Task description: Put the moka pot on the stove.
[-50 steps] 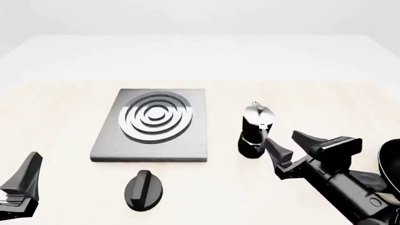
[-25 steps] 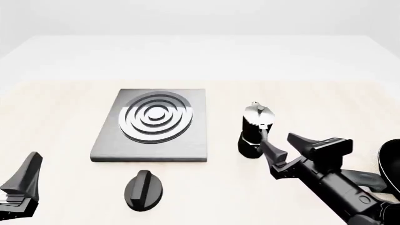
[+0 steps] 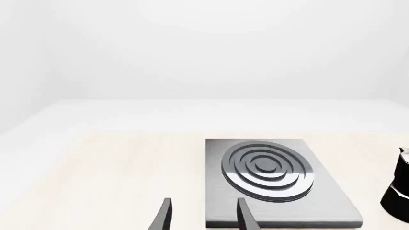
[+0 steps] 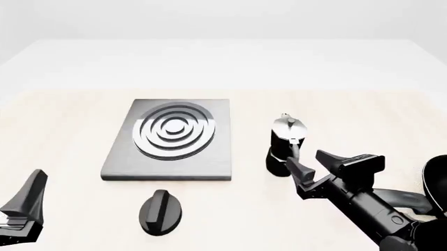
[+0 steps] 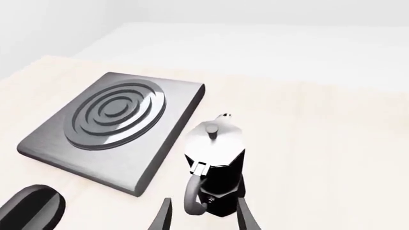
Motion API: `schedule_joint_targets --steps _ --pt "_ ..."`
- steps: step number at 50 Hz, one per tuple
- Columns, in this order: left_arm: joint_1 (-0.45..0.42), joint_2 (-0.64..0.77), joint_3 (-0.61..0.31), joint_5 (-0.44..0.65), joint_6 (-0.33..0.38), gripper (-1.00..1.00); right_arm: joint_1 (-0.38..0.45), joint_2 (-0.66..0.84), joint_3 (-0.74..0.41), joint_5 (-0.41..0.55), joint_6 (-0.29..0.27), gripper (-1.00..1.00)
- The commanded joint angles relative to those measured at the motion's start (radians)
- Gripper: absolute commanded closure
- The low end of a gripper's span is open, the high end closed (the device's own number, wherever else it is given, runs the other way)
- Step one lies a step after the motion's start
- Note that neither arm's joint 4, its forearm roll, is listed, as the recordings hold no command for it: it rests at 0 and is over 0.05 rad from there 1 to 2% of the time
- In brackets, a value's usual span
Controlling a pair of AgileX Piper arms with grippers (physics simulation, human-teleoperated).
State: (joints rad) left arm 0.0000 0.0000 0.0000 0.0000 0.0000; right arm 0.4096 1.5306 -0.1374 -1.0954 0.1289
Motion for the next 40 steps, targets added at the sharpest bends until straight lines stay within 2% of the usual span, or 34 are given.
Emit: schedule_joint_targets --steps 1,40 --pt "0.0 0.0 0.0 0.0 0.0 -1.0 0.006 0.038 -0.009 -0.022 0.003 -1.0" --pt "0.0 0.0 0.0 0.0 0.0 -1.0 0.013 0.142 -0.041 -0.074 0.024 -1.0"
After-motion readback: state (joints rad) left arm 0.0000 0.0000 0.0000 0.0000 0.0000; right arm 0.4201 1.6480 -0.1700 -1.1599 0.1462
